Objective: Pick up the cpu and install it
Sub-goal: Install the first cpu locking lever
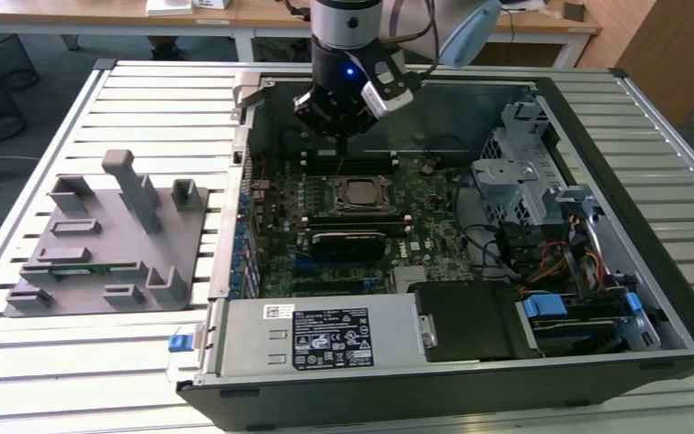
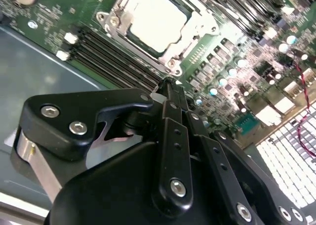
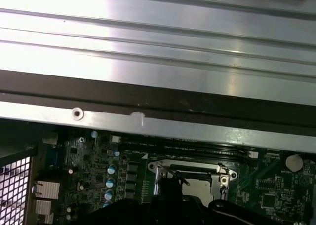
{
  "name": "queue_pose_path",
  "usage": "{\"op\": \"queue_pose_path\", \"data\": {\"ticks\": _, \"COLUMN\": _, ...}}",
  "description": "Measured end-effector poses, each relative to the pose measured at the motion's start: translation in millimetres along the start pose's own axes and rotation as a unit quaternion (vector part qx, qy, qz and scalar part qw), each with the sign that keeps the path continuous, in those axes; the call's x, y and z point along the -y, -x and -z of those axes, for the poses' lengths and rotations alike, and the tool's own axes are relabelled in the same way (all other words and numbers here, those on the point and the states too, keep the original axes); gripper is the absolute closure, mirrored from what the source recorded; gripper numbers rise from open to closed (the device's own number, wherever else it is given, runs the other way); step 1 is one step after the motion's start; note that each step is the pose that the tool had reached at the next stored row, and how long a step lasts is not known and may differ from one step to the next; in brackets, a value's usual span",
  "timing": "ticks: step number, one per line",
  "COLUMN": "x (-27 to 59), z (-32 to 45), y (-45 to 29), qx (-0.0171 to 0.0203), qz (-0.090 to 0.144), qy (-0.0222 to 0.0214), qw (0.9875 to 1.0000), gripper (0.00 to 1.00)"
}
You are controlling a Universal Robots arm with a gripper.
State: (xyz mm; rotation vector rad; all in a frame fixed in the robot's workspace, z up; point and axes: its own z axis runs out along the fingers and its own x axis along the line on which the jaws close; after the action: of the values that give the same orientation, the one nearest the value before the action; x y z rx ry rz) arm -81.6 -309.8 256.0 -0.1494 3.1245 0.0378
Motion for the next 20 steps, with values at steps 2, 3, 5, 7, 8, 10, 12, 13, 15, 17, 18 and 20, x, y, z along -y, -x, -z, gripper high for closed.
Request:
{"op": "queue_pose_path", "data": {"ticks": 2, "x": 0.3, "z": 0.0, "y": 2.7, "qx": 0.0000, "qz": 0.000, "qy": 0.0000, "qw": 1.0000, "gripper": 0.89}}
{"op": "queue_pose_path", "data": {"ticks": 3, "x": 0.4, "z": 0.0, "y": 3.6, "qx": 0.0000, "qz": 0.000, "qy": 0.0000, "qw": 1.0000, "gripper": 0.89}}
{"op": "queue_pose_path", "data": {"ticks": 5, "x": 0.6, "z": -0.1, "y": 5.7, "qx": 0.0000, "qz": 0.000, "qy": 0.0000, "qw": 1.0000, "gripper": 0.89}}
{"op": "queue_pose_path", "data": {"ticks": 7, "x": 0.7, "z": -0.1, "y": 6.7, "qx": 0.0000, "qz": 0.000, "qy": 0.0000, "qw": 1.0000, "gripper": 0.89}}
{"op": "queue_pose_path", "data": {"ticks": 8, "x": 0.7, "z": -0.2, "y": 6.9, "qx": 0.0001, "qz": 0.000, "qy": 0.0000, "qw": 1.0000, "gripper": 0.89}}
{"op": "queue_pose_path", "data": {"ticks": 10, "x": 0.7, "z": -0.2, "y": 7.3, "qx": 0.0000, "qz": 0.000, "qy": 0.0000, "qw": 1.0000, "gripper": 0.89}}
{"op": "queue_pose_path", "data": {"ticks": 12, "x": 0.7, "z": -0.4, "y": 7.4, "qx": 0.0000, "qz": 0.000, "qy": 0.0001, "qw": 1.0000, "gripper": 0.89}}
{"op": "queue_pose_path", "data": {"ticks": 13, "x": 0.8, "z": -0.5, "y": 7.5, "qx": 0.0002, "qz": 0.000, "qy": 0.0017, "qw": 1.0000, "gripper": 0.89}}
{"op": "queue_pose_path", "data": {"ticks": 15, "x": 0.9, "z": -0.9, "y": 7.4, "qx": 0.0013, "qz": 0.000, "qy": 0.0130, "qw": 0.9999, "gripper": 0.89}}
{"op": "queue_pose_path", "data": {"ticks": 17, "x": 1.2, "z": -1.6, "y": 7.4, "qx": 0.0022, "qz": 0.000, "qy": 0.0212, "qw": 0.9998, "gripper": 0.89}}
{"op": "queue_pose_path", "data": {"ticks": 18, "x": 1.3, "z": -2.1, "y": 7.3, "qx": 0.0024, "qz": 0.000, "qy": 0.0212, "qw": 0.9998, "gripper": 0.89}}
{"op": "queue_pose_path", "data": {"ticks": 20, "x": 1.5, "z": -4.0, "y": 7.1, "qx": 0.0031, "qz": 0.000, "qy": 0.0210, "qw": 0.9998, "gripper": 0.89}}
